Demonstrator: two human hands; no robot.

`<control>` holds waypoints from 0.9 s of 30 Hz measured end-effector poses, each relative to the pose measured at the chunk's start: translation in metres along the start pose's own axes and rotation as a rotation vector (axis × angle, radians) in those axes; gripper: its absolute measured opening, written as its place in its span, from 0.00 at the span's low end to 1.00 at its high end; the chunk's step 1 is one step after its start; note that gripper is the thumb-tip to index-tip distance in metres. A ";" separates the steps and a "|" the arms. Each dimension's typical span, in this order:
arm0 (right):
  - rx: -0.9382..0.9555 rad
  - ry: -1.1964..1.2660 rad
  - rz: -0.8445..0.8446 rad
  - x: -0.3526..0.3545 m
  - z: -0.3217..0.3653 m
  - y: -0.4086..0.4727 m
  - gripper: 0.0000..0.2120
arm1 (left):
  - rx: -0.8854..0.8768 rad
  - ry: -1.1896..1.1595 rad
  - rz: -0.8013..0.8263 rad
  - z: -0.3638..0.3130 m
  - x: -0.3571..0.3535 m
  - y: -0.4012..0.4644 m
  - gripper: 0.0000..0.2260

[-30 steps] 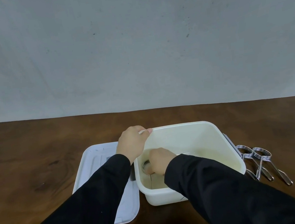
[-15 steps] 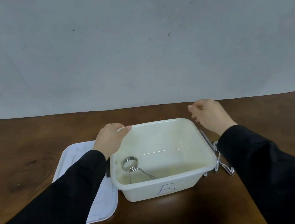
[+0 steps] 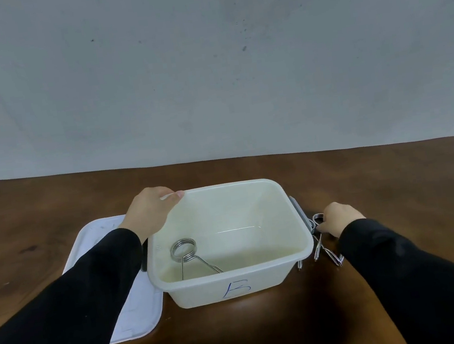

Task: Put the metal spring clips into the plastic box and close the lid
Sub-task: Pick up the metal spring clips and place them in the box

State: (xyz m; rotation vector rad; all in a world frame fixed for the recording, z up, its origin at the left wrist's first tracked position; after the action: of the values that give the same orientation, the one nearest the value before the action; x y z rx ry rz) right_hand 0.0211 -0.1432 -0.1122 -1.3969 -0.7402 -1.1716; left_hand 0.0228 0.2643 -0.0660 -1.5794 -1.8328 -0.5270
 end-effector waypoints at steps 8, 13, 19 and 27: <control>-0.035 0.046 -0.078 -0.010 0.005 0.001 0.12 | 0.018 -0.009 0.002 0.001 0.000 -0.002 0.15; -0.018 0.042 -0.148 -0.009 0.004 -0.002 0.11 | 0.011 0.007 0.003 0.000 0.001 -0.003 0.16; 0.015 0.067 -0.167 -0.007 0.004 -0.006 0.10 | -0.007 0.009 0.005 0.000 0.002 -0.003 0.17; 0.129 0.197 -0.226 -0.009 -0.004 -0.011 0.09 | -0.011 0.025 0.009 -0.001 0.002 -0.003 0.17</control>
State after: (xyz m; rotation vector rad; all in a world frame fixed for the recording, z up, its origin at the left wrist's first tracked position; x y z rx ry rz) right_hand 0.0069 -0.1433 -0.1170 -1.0934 -0.8323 -1.3901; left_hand 0.0200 0.2644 -0.0637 -1.5807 -1.8065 -0.5507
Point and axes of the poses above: each hand's wrist, its own y-axis towards the middle knuckle, its own x-axis out of the back of the hand, z = x × y, the point moved 1 cm from there along y, towards the middle knuckle, and after that the axes turned 10 degrees about x, right-handed, at the moved point
